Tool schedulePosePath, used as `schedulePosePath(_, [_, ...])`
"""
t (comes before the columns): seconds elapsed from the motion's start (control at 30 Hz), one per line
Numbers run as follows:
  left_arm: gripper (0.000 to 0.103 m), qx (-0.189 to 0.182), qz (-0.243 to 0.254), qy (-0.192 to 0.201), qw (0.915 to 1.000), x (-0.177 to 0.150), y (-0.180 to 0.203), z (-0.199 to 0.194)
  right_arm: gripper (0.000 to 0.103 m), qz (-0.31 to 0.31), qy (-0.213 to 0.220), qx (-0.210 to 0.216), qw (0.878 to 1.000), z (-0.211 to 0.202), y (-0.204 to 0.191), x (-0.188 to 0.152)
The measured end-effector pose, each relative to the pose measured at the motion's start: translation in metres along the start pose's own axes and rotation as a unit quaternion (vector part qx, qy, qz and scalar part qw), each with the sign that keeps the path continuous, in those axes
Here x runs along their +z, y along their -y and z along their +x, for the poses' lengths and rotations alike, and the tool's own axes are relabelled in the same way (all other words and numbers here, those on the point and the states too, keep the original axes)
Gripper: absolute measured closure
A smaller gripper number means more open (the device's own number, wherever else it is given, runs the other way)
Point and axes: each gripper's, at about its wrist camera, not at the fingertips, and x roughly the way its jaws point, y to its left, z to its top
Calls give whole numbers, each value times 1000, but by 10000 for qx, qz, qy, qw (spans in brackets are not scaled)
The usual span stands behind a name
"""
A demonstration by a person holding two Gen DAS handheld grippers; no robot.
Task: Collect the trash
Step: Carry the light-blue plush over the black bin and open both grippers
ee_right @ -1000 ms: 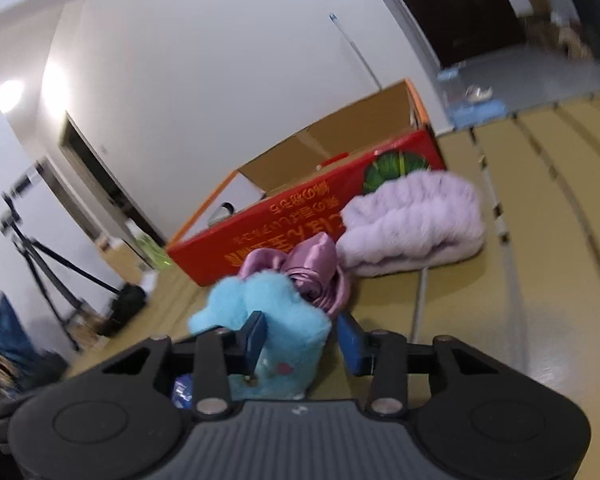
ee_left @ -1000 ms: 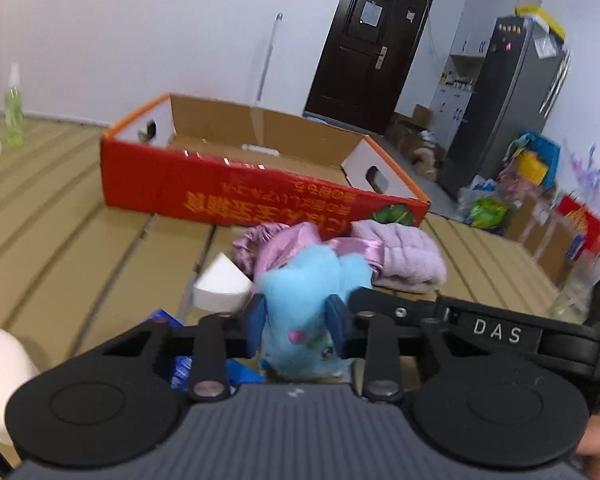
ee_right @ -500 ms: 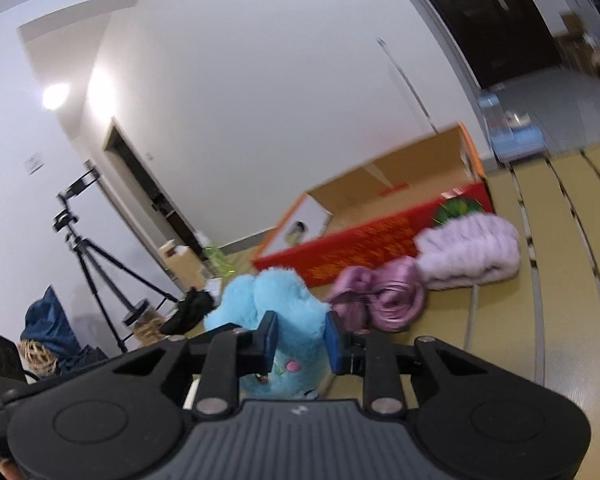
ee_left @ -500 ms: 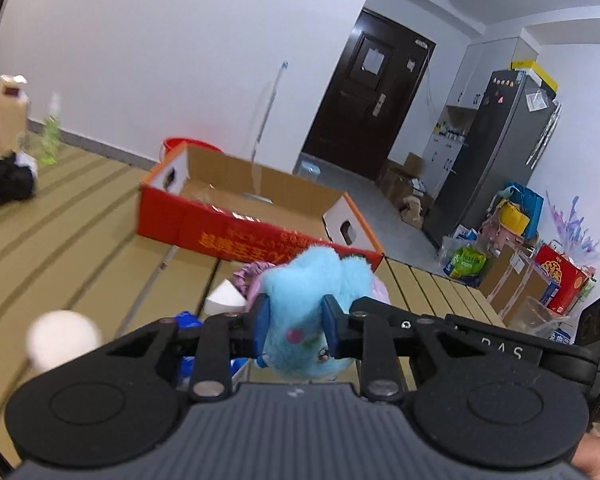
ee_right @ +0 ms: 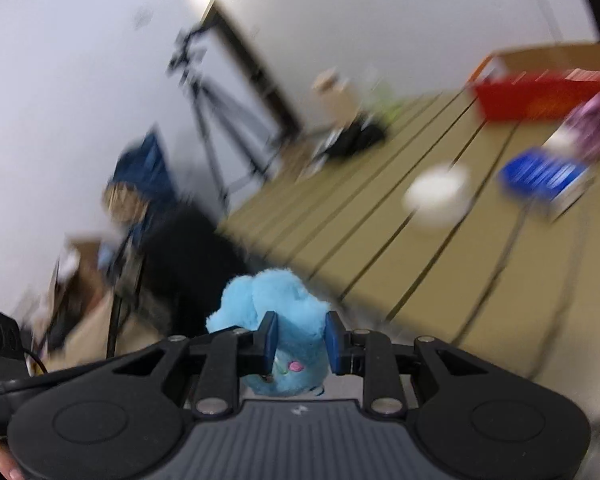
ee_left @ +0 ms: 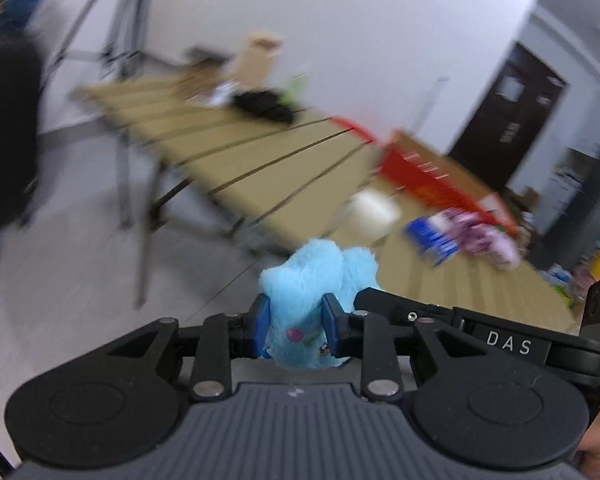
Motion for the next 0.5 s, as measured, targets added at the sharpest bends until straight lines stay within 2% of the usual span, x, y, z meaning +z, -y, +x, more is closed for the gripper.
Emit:
schedulePosePath(0.13, [75, 395, -543, -510, 9964, -35, -54, 10, 78, -416, -801, -56, 9959, 49, -28, -43])
schedulePosePath(0.23, [76, 823, -750, -1079, 9879, -57, -82, 32, 78, -491, -1488, -133, 9876, 91, -28, -69])
schedulePosePath(0.33, [52, 1781, -1038, -1842, 9610, -80, -106, 66, 78, -487, -2098, -211, 9763, 128, -17, -93])
schedulePosePath(0.37, [52, 2117, -934, -2138, 9491, -87, -110, 79, 74, -605, -2232, -346, 9723, 136, -13, -103])
schedulePosePath(0.4, [52, 2279, -850, -2372, 9405, -94, -114, 89, 69, -765, -2393, -515, 9666, 146, -10, -112])
schedulePosePath(0.43, [49, 2303, -859, -2473, 9372, -96, -116, 95, 67, -847, -2605, -643, 9596, 156, -4, -121])
schedulePosePath(0.47, [40, 2305, -885, -2515, 9358, -96, -119, 98, 67, -836, -2834, -767, 9523, 166, 3, -129])
schedulePosePath(0.5, [36, 2357, -876, -2507, 9348, -95, -119, 100, 67, -803, -2959, -842, 9481, 170, 10, -134])
